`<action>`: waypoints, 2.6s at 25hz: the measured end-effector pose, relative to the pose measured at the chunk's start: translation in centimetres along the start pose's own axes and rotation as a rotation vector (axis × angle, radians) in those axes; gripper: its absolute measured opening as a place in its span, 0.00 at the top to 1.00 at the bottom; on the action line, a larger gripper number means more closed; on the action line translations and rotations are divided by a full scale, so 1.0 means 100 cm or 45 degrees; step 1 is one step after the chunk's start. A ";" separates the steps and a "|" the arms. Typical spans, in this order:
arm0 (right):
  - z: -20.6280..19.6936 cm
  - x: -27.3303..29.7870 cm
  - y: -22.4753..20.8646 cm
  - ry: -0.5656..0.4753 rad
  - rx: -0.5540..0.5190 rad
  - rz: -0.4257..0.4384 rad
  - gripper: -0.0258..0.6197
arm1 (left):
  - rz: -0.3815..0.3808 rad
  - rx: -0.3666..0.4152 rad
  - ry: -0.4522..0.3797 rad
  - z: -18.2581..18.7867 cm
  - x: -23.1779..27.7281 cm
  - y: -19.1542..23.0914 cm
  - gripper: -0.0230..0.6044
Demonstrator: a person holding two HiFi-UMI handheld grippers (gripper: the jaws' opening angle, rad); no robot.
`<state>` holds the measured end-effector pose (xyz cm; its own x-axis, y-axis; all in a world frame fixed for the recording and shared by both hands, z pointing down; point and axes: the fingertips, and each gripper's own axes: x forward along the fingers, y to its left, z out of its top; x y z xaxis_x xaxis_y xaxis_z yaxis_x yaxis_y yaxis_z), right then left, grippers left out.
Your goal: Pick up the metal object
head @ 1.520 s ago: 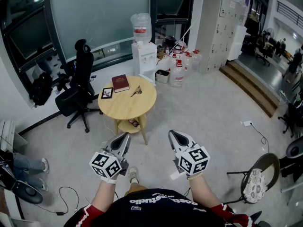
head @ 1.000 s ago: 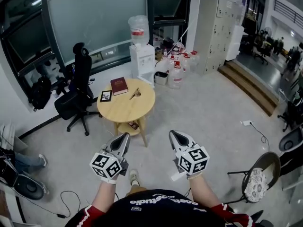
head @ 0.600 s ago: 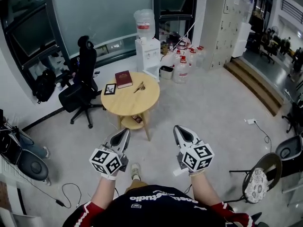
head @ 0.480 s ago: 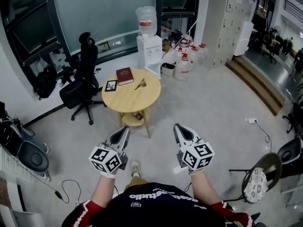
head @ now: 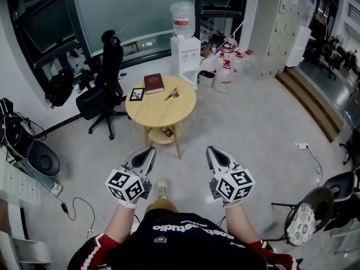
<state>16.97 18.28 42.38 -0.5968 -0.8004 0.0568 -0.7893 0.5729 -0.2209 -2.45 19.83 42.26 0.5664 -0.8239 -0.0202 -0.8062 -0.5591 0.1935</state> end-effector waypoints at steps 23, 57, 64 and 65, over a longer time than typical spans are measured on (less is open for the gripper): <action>-0.002 0.013 -0.037 0.023 0.007 -0.051 0.92 | -0.044 0.003 -0.001 -0.005 0.054 0.020 0.94; 0.090 0.281 -0.134 0.030 -0.055 -0.141 0.92 | -0.056 -0.032 -0.034 0.062 0.252 0.252 0.94; 0.096 0.328 -0.149 0.004 -0.058 -0.198 0.92 | -0.109 -0.052 -0.022 0.061 0.288 0.295 0.94; 0.097 0.334 -0.151 0.002 -0.060 -0.205 0.92 | -0.113 -0.055 -0.018 0.061 0.294 0.302 0.94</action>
<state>10.37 -18.85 38.22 -0.4620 -0.8824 0.0893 -0.8808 0.4446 -0.1631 -11.17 -21.80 41.56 0.6325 -0.7728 -0.0531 -0.7448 -0.6256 0.2322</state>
